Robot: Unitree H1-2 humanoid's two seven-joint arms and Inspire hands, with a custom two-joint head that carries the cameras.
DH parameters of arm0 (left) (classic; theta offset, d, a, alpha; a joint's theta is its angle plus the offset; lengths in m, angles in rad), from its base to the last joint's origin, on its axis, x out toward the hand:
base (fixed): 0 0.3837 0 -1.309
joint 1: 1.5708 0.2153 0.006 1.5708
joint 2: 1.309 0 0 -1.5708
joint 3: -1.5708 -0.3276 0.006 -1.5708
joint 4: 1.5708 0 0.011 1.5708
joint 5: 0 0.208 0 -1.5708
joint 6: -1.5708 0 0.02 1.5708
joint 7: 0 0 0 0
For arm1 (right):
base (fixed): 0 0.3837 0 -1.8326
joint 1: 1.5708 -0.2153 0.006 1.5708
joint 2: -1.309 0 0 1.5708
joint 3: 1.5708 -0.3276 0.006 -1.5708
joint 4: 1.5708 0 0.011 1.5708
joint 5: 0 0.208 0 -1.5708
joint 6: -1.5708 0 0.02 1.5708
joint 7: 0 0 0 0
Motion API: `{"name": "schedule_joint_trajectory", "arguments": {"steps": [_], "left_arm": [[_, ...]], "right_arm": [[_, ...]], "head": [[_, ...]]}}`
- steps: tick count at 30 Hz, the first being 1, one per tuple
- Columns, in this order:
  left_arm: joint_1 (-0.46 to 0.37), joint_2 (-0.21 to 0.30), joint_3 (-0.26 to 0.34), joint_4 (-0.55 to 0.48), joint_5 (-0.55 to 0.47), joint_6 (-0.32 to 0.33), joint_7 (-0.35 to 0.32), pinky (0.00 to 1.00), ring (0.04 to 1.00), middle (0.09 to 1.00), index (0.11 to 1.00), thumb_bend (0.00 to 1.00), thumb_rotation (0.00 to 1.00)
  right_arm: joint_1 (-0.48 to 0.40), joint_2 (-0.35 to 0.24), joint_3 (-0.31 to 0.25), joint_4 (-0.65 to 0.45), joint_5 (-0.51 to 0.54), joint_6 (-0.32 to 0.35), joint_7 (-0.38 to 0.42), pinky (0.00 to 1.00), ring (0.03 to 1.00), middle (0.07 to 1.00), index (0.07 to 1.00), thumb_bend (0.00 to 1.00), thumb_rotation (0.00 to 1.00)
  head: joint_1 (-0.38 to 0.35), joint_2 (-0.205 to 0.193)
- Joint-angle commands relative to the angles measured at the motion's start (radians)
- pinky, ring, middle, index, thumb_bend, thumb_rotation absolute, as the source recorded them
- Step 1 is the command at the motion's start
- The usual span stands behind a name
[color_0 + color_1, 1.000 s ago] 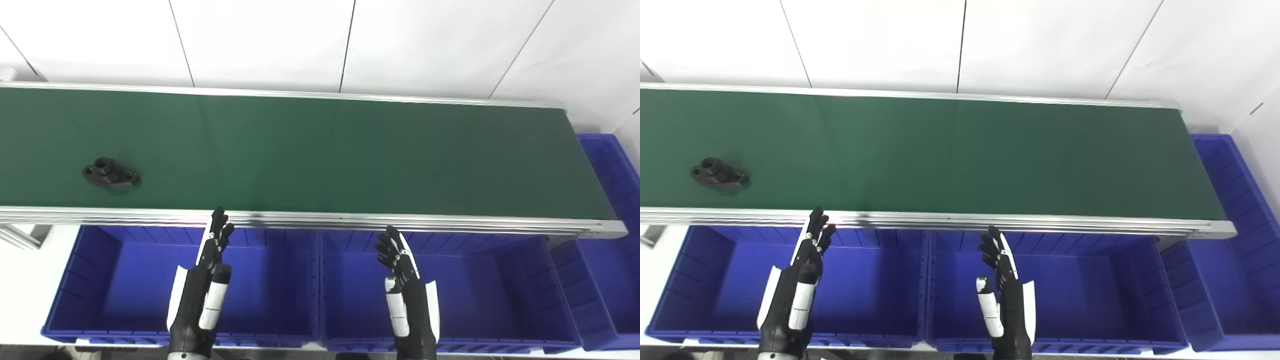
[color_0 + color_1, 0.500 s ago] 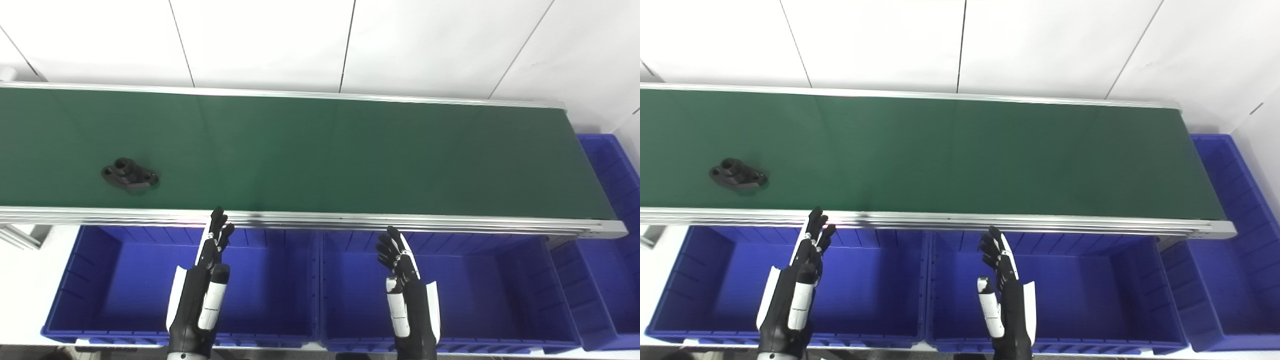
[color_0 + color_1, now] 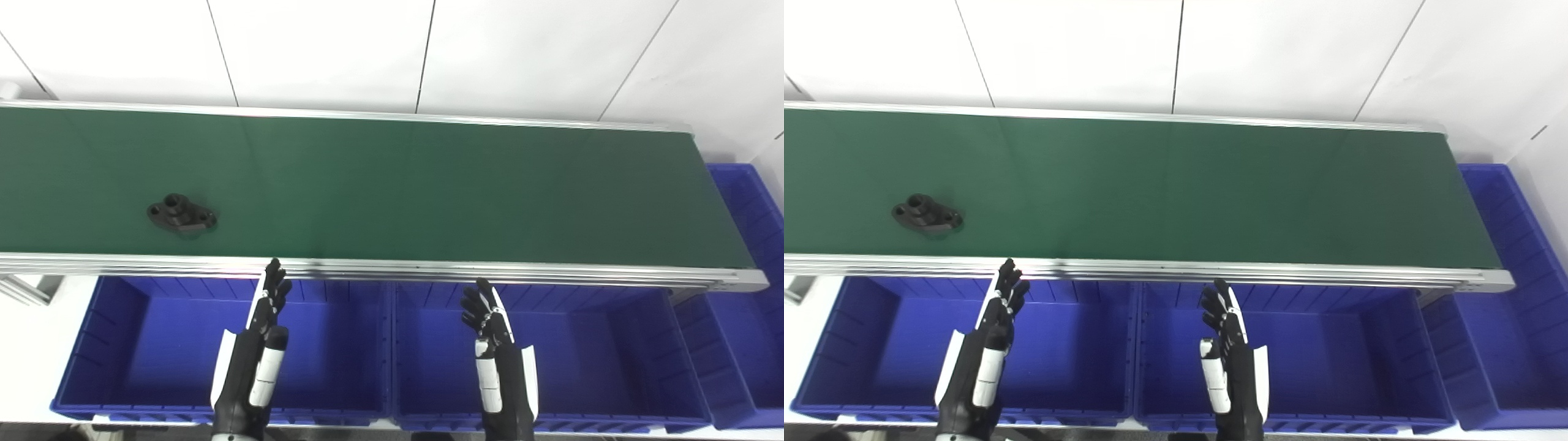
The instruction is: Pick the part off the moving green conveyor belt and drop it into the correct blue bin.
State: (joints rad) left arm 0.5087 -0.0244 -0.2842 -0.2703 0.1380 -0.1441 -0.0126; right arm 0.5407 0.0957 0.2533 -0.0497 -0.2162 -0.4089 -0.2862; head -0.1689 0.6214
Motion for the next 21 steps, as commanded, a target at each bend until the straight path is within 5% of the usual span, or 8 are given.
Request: {"name": "schedule_joint_trajectory", "arguments": {"steps": [1, 10, 21], "left_arm": [[-0.002, -0.015, -0.006, -0.002, 0.011, -0.051, 0.009, 0.97, 0.946, 0.990, 1.000, 0.62, 0.99], [-0.012, -0.044, -0.029, 0.061, 0.039, -0.075, 0.024, 0.94, 0.944, 0.990, 1.000, 0.60, 0.98], [-0.027, -0.099, -0.058, 0.122, 0.095, -0.119, 0.070, 0.86, 0.891, 0.944, 1.000, 0.62, 0.92]], "right_arm": [[-0.005, -0.007, 0.009, 0.003, -0.009, -0.061, -0.027, 0.85, 0.863, 0.876, 0.936, 0.66, 1.00], [-0.042, -0.078, 0.024, 0.059, 0.036, -0.061, -0.062, 0.90, 0.886, 0.891, 0.958, 0.70, 1.00], [-0.058, -0.140, 0.003, 0.054, 0.126, -0.061, -0.018, 0.97, 0.925, 0.936, 0.990, 0.67, 1.00]], "head": [[0.015, -0.020], [0.112, -0.094], [0.206, -0.120]]}}
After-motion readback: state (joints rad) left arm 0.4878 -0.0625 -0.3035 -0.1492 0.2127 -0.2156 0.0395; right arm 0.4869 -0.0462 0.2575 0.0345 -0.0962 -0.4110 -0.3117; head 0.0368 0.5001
